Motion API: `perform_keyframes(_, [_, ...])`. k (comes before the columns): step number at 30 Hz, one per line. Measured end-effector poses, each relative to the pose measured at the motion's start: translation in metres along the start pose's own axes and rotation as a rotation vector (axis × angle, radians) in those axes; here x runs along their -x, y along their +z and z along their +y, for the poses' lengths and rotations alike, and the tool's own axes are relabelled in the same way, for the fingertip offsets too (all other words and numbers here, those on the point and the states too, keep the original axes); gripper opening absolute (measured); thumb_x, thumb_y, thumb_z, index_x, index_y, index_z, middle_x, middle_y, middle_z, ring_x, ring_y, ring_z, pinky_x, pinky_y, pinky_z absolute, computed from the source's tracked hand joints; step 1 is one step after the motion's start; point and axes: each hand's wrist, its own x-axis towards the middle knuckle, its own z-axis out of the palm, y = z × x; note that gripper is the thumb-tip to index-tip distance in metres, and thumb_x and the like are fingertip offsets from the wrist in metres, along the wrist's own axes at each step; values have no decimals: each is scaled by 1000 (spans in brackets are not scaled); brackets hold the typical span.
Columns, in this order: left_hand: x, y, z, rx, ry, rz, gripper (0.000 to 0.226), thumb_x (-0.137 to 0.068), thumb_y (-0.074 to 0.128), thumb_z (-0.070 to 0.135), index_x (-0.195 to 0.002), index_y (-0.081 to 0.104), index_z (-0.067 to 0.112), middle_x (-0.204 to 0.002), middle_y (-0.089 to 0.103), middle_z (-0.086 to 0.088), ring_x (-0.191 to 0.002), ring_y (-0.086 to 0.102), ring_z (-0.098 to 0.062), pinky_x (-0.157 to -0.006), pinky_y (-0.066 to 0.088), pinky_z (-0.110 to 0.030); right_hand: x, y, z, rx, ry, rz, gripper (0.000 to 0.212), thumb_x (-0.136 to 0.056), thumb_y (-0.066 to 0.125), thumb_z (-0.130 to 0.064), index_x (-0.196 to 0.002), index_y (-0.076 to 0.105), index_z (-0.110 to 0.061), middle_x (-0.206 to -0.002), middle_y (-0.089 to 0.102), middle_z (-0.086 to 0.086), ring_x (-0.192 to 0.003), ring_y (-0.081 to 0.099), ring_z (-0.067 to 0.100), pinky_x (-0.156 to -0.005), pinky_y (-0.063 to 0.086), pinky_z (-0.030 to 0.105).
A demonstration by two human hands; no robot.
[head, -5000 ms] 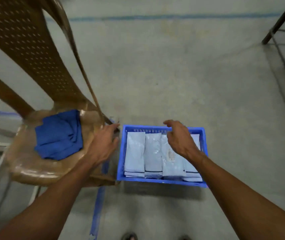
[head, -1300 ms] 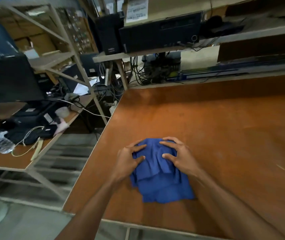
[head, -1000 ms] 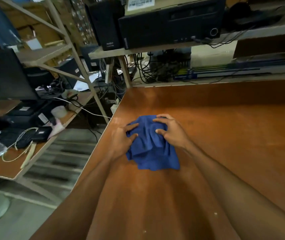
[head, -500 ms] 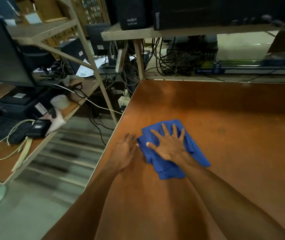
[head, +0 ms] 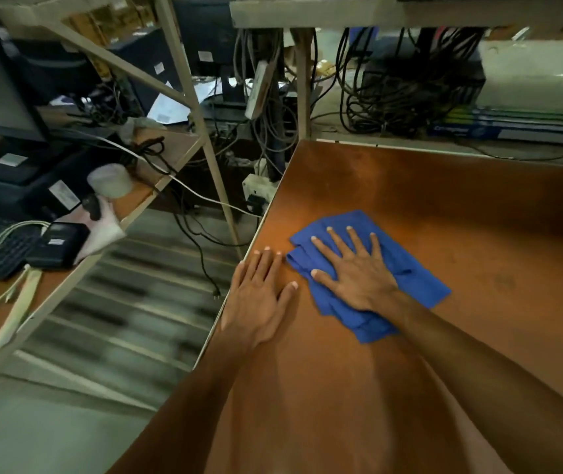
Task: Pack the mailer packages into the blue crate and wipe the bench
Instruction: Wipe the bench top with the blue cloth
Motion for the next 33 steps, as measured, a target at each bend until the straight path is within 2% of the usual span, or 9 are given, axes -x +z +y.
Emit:
perform_keyframes(2, [-1, -1, 0, -21, -3, 6, 68, -100, 16, 62, -158, 13, 26, -165, 8, 4, -152, -2, -12, -123, 0, -38, -24, -4, 14, -20, -39, -14, 70, -90, 8, -75, -152, -7, -46, -164, -7, -11, -151, -7, 25, -118, -4, 60])
perform_keyframes(5, [-1, -1, 1, -15, -4, 1, 68, -99, 16, 63, -158, 12, 28, -165, 7, 5, -152, -3, -11, -123, 1, -38, -66, -3, 23, -87, 237, 13, 71, -94, 13, -71, -155, -1, -39, -164, -5, -9, -151, -5, 26, -119, -7, 56])
perform_keyframes(10, [-2, 0, -2, -26, -10, 23, 69, -98, 17, 64, -157, 19, 27, -165, 13, 5, -152, 1, -11, -123, 4, -38, -93, -7, -8, -75, -200, 6, 67, -98, 21, -66, -155, 2, -38, -165, 1, -9, -152, -3, 20, -121, -3, 50])
perform_keyframes(15, [-3, 1, -1, 1, -20, 25, 69, -98, 16, 66, -157, 15, 31, -165, 10, 8, -151, -1, -9, -123, 6, -40, -129, -13, 24, -98, 249, -41, 75, -88, 13, -78, -153, -4, -44, -163, -5, -18, -148, -15, 38, -107, -9, 75])
perform_keyframes(21, [-2, 0, 0, -23, -10, 28, 69, -98, 17, 64, -155, 23, 27, -164, 18, 5, -152, 4, -12, -123, 7, -39, -61, -10, -9, -26, -153, -72, 68, -88, 8, -78, -149, -10, -53, -161, -8, -23, -150, -13, 31, -112, -8, 69])
perform_keyframes(26, [-2, 0, -2, 5, -5, 13, 69, -98, 13, 66, -157, 15, 29, -165, 12, 4, -152, 2, -13, -124, 5, -41, -38, -14, 79, -113, 447, 18, 76, -84, 9, -82, -152, 3, -49, -164, 3, -11, -150, -2, 35, -112, -5, 69])
perform_keyframes(27, [-2, 1, -2, 7, -7, 15, 69, -98, 13, 66, -156, 16, 30, -165, 12, 4, -152, 2, -13, -123, 6, -42, -28, -14, 75, -100, 461, 19, 76, -85, 10, -80, -153, 2, -46, -165, 3, -10, -150, -2, 35, -112, -5, 69])
perform_keyframes(31, [-2, 3, -2, -6, -10, 24, 70, -97, 15, 65, -156, 21, 27, -164, 17, 2, -152, 7, -15, -123, 9, -41, 23, -1, 34, -15, 76, 2, 68, -87, 11, -79, -149, -4, -56, -163, -1, -21, -151, -5, 31, -115, -5, 65])
perform_keyframes(33, [-2, 3, -2, -14, 0, 16, 70, -97, 13, 65, -156, 20, 27, -164, 16, 1, -152, 7, -16, -123, 8, -42, 34, -3, 60, -25, 88, -5, 68, -82, 5, -84, -146, -3, -61, -162, 4, -22, -151, -1, 28, -116, 0, 64])
